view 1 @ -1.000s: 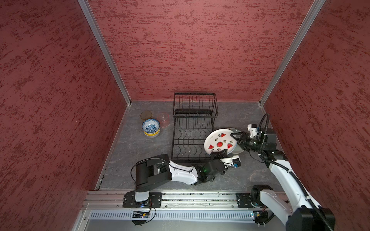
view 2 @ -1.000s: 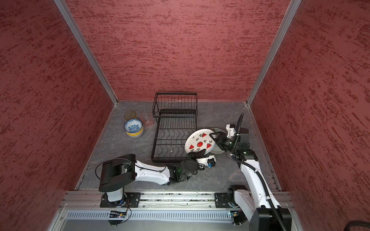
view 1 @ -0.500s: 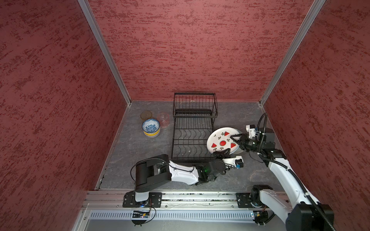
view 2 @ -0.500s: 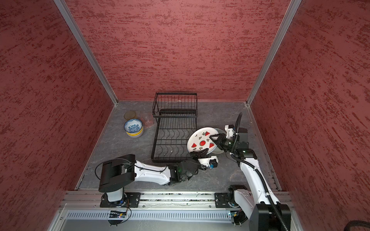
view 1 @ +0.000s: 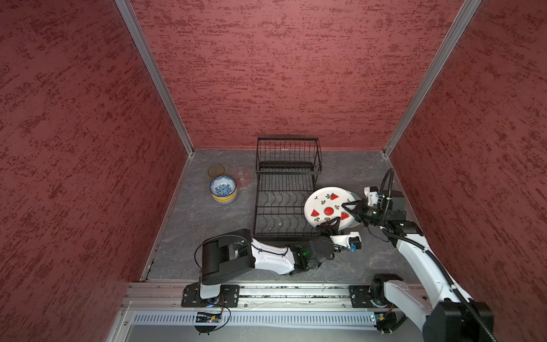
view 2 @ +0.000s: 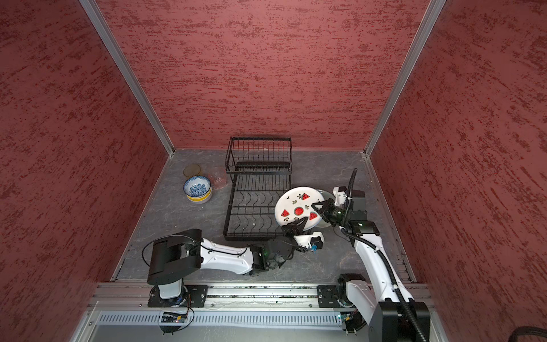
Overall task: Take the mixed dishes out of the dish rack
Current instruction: 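Close the right gripper on the watermelon plate's rim while the left gripper holds it, then lower the plate onto the green plates with the right gripper while the left withdraws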
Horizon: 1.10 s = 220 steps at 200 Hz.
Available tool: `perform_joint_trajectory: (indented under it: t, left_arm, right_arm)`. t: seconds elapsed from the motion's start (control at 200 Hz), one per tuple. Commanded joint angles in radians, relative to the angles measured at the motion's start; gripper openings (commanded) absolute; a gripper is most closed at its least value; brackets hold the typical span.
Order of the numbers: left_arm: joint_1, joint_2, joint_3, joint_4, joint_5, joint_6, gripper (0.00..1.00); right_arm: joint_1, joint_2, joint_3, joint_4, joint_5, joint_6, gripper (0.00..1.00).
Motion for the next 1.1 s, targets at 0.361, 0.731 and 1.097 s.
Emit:
perform_joint_trajectory:
  t: [0.361,0.731,1.097]
  left_arm:
    - [0.007,-0.106,-0.061,0.068,-0.043,-0.11,1.0]
    - [0.039,-0.312,-0.179,-0.042,-0.03,-0.265,1.0]
    - [0.14,-0.63,-0.321,-0.201,0.018,-0.491,1.0]
  right_arm:
    - [-0.039,-0.025,0.02,0.117,0.0,0.044,0.0]
    - [-0.109,-0.052,-0.001,0.072,0.045,0.007,0.0]
    - [-0.187,-0.014,-0.056,0.136,0.053,0.019,0.0]
